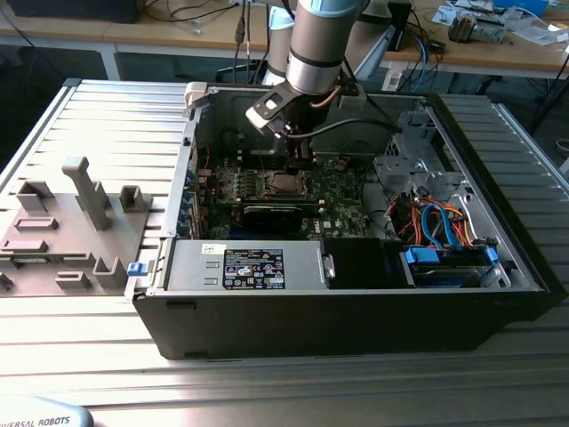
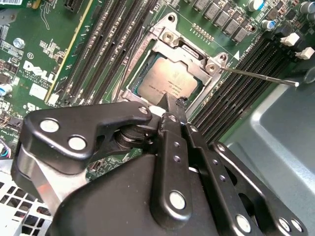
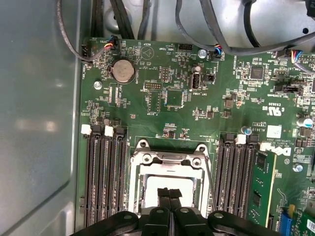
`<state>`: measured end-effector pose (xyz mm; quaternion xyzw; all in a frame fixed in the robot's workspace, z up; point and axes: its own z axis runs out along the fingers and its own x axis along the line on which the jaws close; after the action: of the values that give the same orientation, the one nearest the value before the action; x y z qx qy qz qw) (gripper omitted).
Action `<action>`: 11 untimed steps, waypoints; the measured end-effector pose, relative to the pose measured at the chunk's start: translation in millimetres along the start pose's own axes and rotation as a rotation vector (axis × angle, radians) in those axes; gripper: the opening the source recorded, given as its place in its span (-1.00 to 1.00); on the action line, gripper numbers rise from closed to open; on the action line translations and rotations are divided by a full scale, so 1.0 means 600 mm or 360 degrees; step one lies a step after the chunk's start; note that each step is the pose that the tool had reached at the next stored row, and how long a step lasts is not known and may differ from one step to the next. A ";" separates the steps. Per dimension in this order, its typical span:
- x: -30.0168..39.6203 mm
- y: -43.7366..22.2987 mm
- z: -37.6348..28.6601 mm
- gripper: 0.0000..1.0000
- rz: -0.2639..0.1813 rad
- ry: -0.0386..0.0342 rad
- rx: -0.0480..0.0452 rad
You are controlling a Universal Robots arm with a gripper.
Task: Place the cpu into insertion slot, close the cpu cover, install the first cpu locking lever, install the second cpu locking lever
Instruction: 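Install the first cpu locking lever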
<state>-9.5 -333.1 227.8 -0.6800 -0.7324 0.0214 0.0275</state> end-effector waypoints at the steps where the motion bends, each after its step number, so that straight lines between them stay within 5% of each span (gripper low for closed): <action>1: 0.000 0.000 0.000 -0.79 -0.0010 -0.0001 0.0000; 11: 0.000 0.000 0.000 -0.79 -0.0071 -0.0005 0.0001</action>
<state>-9.5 -333.1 227.7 -0.6635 -0.7474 0.0220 0.0270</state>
